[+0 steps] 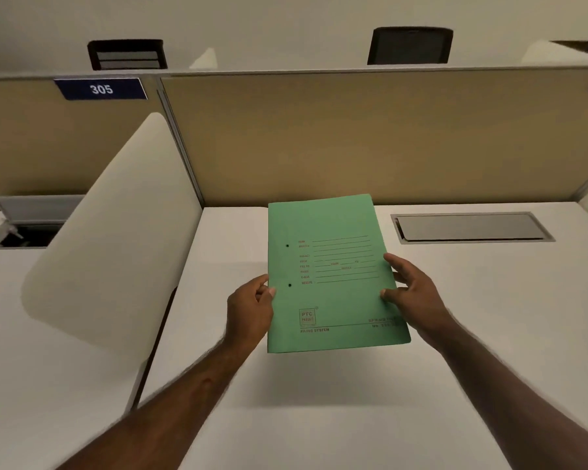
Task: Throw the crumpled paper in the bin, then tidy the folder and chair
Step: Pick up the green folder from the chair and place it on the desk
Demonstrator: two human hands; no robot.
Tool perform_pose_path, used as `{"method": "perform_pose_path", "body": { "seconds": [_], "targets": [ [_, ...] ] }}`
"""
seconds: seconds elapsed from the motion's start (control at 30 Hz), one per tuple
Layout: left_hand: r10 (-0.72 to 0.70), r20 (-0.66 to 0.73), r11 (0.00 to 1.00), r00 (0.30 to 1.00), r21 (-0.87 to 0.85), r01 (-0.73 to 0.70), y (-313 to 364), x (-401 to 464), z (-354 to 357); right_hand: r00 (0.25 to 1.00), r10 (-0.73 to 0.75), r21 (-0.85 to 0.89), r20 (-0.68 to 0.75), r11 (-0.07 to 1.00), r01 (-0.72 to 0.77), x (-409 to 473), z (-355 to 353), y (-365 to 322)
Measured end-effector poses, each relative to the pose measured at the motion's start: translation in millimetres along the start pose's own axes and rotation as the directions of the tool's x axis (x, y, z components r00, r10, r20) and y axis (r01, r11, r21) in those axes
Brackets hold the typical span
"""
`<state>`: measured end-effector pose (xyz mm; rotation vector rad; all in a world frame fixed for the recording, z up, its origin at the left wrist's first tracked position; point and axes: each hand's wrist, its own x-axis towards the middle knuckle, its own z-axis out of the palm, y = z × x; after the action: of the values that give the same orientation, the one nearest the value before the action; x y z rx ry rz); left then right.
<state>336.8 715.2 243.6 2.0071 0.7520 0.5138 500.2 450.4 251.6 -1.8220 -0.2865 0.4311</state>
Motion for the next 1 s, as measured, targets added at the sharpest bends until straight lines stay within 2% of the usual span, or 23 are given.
{"method": "perform_pose_path", "body": {
  "seconds": [0.33,0.63,1.0],
  "targets": [
    [-0.065,0.235,0.990,0.970,0.134,0.033,-48.2,79.2,49.9,0.998,0.057,-0.198,-0.030,0.978,-0.061,91.2,29.9,40.6],
    [-0.087,0.260,0.985,0.962,0.168,0.044,-86.5,126.5,81.7,0.994,0.109,-0.289,-0.012,0.951,-0.107,156.0,55.2,76.5],
    [-0.046,0.170,0.993,0.984,0.116,0.027,-113.0,133.8,98.4,0.995,0.096,-0.408,-0.009,0.908,-0.091,182.4,67.8,105.2]
  ]
}}
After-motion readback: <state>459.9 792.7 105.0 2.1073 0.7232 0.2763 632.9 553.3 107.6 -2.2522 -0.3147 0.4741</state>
